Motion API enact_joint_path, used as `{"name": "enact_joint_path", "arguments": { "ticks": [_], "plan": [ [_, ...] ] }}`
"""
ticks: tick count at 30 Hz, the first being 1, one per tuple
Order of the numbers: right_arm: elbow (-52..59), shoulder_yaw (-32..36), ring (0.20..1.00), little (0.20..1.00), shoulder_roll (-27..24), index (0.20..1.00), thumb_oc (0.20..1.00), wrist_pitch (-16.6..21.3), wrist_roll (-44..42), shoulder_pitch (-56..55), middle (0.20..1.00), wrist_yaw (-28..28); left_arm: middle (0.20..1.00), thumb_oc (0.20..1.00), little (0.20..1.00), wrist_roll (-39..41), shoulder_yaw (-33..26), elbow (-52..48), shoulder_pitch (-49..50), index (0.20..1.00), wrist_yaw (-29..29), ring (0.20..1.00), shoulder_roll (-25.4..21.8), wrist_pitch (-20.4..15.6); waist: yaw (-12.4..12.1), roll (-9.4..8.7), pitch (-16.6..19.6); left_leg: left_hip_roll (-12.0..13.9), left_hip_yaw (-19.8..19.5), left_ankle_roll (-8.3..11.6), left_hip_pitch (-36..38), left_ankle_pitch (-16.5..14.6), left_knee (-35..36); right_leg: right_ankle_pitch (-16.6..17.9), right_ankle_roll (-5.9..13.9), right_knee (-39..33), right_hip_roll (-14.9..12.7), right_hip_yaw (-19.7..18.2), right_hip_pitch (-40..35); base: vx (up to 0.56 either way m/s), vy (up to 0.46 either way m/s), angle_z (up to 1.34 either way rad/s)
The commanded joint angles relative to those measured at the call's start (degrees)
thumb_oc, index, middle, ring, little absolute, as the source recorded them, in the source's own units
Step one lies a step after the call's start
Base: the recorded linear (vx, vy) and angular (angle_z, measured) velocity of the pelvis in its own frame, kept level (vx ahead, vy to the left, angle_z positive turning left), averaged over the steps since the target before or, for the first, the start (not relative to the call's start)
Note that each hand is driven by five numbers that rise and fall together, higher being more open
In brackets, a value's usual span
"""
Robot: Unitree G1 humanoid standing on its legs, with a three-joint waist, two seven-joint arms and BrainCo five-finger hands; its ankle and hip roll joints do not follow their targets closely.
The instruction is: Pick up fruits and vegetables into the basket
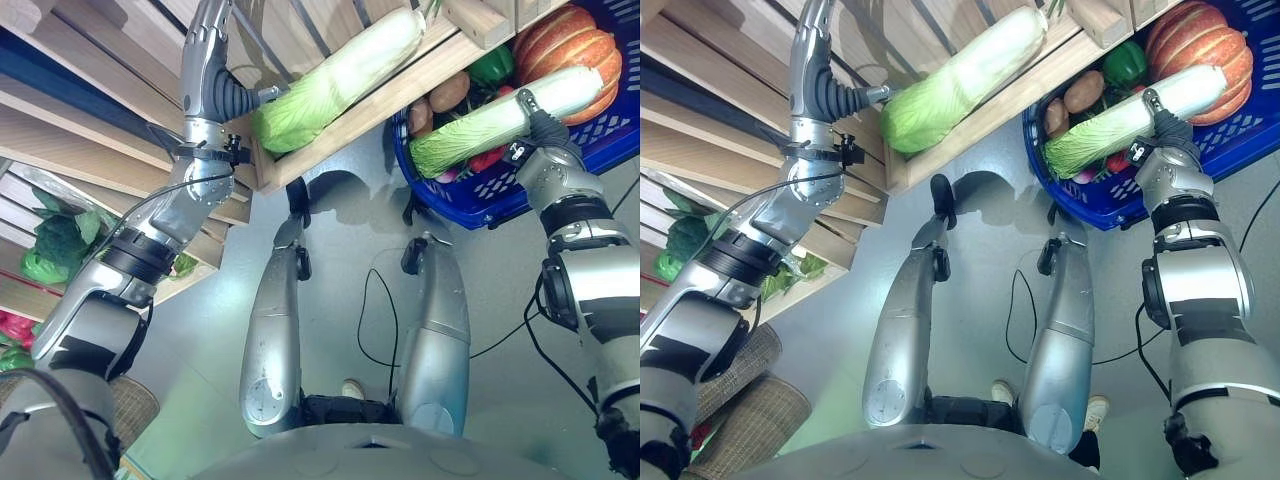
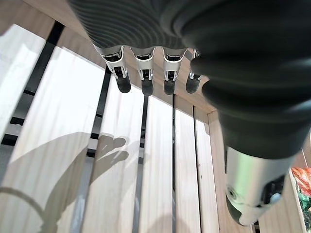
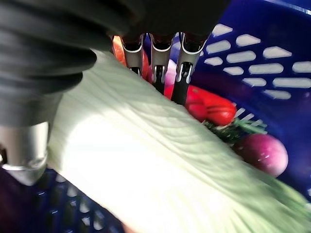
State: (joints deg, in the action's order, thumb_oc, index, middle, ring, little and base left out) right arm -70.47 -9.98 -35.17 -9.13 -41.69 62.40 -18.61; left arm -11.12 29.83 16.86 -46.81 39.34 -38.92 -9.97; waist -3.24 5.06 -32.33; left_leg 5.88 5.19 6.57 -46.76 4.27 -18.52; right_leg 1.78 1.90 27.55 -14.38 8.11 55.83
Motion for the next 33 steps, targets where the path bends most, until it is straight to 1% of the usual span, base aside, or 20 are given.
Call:
{"name": "enact_joint_path", "arguments": {
  "ticks": [1,6,12,14,17,18,19,20,21,22,23,24,25,27,29,32,33],
  "plan": [
    [-0.68,-2.79,1.0,1.0,-2.63,1.0,1.0,1.59,2.6,-2.21,1.0,-5.08,1.0,1.0,1.0,1.11,-0.61,-1.8,0.86,1.0,1.23,1.0,0.45,-0.25,0.84,5.59,2.54,-1.23,-0.21,-2.47,-4.85,-2.33,-6.93,-1.42,2.86,2.57,1.9,-0.97,-0.04,0.0,0.0,0.0],
    [0.93,-2.39,1.0,1.0,-2.57,1.0,1.0,5.18,6.73,-2.12,1.0,-12.69,1.0,1.0,1.0,1.5,-0.16,-1.24,0.74,1.0,1.61,1.0,0.5,0.14,1.37,5.44,2.54,-1.11,-0.15,-2.49,-4.93,-2.57,-7.17,-1.04,3.14,2.13,2.09,-1.38,-0.12,0.0,0.034,0.01],
    [7.92,-2.31,1.0,1.0,-2.26,1.0,1.0,8.34,10.54,-4.58,1.0,-18.28,1.0,1.0,1.0,1.42,-0.67,-1.8,2.09,1.0,2.66,1.0,0.33,0.41,2.23,4.96,2.54,-0.82,0.22,-2.17,-4.16,-2.5,-6.66,-0.66,3.33,1.23,2.49,-1.72,-0.89,0.0,0.059,-0.01],
    [11.98,-2.15,1.0,1.0,-2.11,1.0,1.0,9.76,11.27,-6.6,1.0,-20.36,1.0,1.0,1.0,0.8,-1.28,-2.14,3.09,1.0,2.93,1.0,0.48,0.56,2.58,4.53,2.54,-0.77,0.31,-2.05,-3.62,-2.47,-6.26,-0.54,3.39,0.66,2.6,-1.69,-1.51,0.0,0.046,-0.02],
    [21.83,-2.01,1.0,1.0,-1.87,1.0,1.0,11.08,12.98,-10.75,1.0,-24.8,1.0,1.0,1.0,-0.03,-2.25,-3.52,4.94,1.0,3.23,1.0,0.57,2.3,3.42,3.85,2.54,-0.55,0.55,-1.89,-2.9,-2.44,-5.8,-0.39,3.41,0.12,2.86,-1.82,-2.2,0.0,0.057,-0.03],
    [25.21,-1.4,1.0,1.0,-1.82,1.0,1.0,12.15,14.1,-12.53,1.0,-25.94,1.0,1.0,1.0,-0.49,-2.8,-3.71,5.68,1.0,3.27,1.0,0.59,2.77,3.77,3.58,2.54,-0.46,0.62,-1.82,-2.59,-2.42,-5.61,-0.38,3.43,0.0,2.98,-1.92,-2.49,0.0,0.063,-0.04],
    [28.69,-0.59,1.0,1.0,-1.58,1.0,1.0,12.72,15.53,-14.44,1.0,-26.73,1.0,1.0,1.0,-0.97,-3.35,-3.92,6.5,1.0,3.04,1.0,0.62,3.25,4.11,3.35,2.54,-0.35,0.68,-1.77,-2.21,-2.38,-5.38,-0.38,3.48,-0.12,3.09,-2.02,-2.85,0.0,0.052,-0.04],
    [29.83,-0.27,1.0,1.0,-1.43,1.0,1.0,12.97,16.05,-15.19,1.0,-27.03,1.0,1.0,1.0,-1.12,-3.49,-4.05,6.85,1.0,3.01,1.0,0.62,3.38,4.2,3.25,2.54,-0.31,0.71,-1.75,-1.99,-2.36,-5.29,-0.38,3.49,-0.15,3.11,-2.05,-3.04,0.0,0.053,-0.03],
    [33.57,0.57,1.0,1.0,-1.2,1.0,1.0,13.51,17.33,-17.17,1.0,-27.7,1.0,1.0,1.0,-1.45,-4.01,-4.41,7.66,1.0,2.92,1.0,0.73,4.12,4.6,2.96,2.54,-0.25,0.82,-1.69,-1.5,-2.37,-5.04,-0.42,3.54,-0.3,3.23,-2.14,-3.49,0.0,0.078,-0.01],
    [40.11,1.76,1.0,1.0,-0.32,1.0,1.0,14.67,20.71,-20.62,1.0,-28.3,1.0,1.0,1.0,-1.92,-5.06,-4.86,8.91,1.0,2.72,1.0,1.05,5.22,5.36,2.54,2.54,-0.13,1.16,-1.59,-0.57,-2.26,-4.45,-0.3,3.67,-0.85,3.37,-2.32,-4.34,0.0,0.103,-0.03],
    [44.0,2.34,1.0,1.0,0.23,1.0,1.0,15.78,22.66,-22.74,1.0,-28.07,1.0,1.0,1.0,-2.09,-5.79,-5.19,9.76,1.0,2.21,1.0,1.26,5.87,5.79,2.27,2.54,-0.07,1.4,-1.55,0.05,-2.21,-4.12,-0.24,3.73,-1.17,3.42,-2.43,-4.89,0.0,0.114,-0.05],
    [48.79,2.78,1.0,1.0,0.93,1.0,1.0,15.88,24.92,-25.12,1.0,-28.18,1.0,1.0,1.0,-2.41,-6.63,-5.58,10.76,1.0,1.8,1.0,1.44,6.47,6.25,1.96,2.54,-0.02,1.58,-1.48,0.66,-2.2,-3.88,-0.24,3.79,-1.42,3.47,-2.53,-5.48,0.0,0.119,-0.08],
    [53.99,3.32,1.0,1.0,1.88,1.0,1.0,17.3,26.97,-28.0,1.0,-27.29,1.0,1.0,1.0,-2.47,-7.55,-5.89,11.97,1.0,0.71,1.0,1.64,7.2,6.9,1.66,2.54,0.01,1.82,-1.37,1.44,-2.16,-3.56,-0.19,3.88,-1.78,3.55,-2.76,-6.2,0.01,0.103,-0.08],
    [58.56,3.73,1.0,1.0,2.86,1.0,1.0,18.99,29.72,-30.96,1.0,-25.87,1.0,1.0,1.0,-2.28,-8.46,-6.08,13.17,1.0,-0.96,1.0,1.73,8.33,7.62,1.27,2.54,0.07,2.16,-1.2,2.46,-2.09,-3.16,-0.11,4.02,-2.18,3.55,-3.0,-7.11,0.01,0.11,-0.11],
    [66.46,3.3,1.0,1.0,4.19,1.0,1.0,20.84,37.55,-35.22,1.0,-23.43,1.0,1.0,1.0,-1.43,-10.05,-5.87,14.93,1.0,-3.15,1.0,1.86,10.65,9.14,0.61,2.54,0.31,2.86,-0.87,4.63,-1.87,-2.39,0.16,4.28,-3.01,3.63,-3.61,-8.89,0.02,0.16,-0.16],
    [71.39,2.85,1.0,1.0,3.81,1.0,1.0,22.3,42.34,-37.68,1.0,-20.28,1.0,1.0,1.0,1.24,-11.31,-4.14,16.51,1.0,-4.7,1.0,2.12,11.8,10.37,0.14,2.54,0.69,3.78,-0.53,7.4,-1.69,-1.41,0.48,4.59,-4.31,3.43,-4.07,-11.14,0.03,0.141,-0.17],
    [72.58,2.66,1.0,1.0,3.48,1.0,1.0,22.52,43.72,-38.29,1.0,-19.2,1.0,1.0,1.0,2.53,-11.52,-3.01,16.96,1.0,-4.96,1.0,2.34,11.54,10.71,0.02,2.54,0.78,4.04,-0.42,8.38,-1.61,-1.02,0.59,4.66,-4.82,3.32,-4.16,-11.98,0.03,0.13,-0.14]
  ]
}}
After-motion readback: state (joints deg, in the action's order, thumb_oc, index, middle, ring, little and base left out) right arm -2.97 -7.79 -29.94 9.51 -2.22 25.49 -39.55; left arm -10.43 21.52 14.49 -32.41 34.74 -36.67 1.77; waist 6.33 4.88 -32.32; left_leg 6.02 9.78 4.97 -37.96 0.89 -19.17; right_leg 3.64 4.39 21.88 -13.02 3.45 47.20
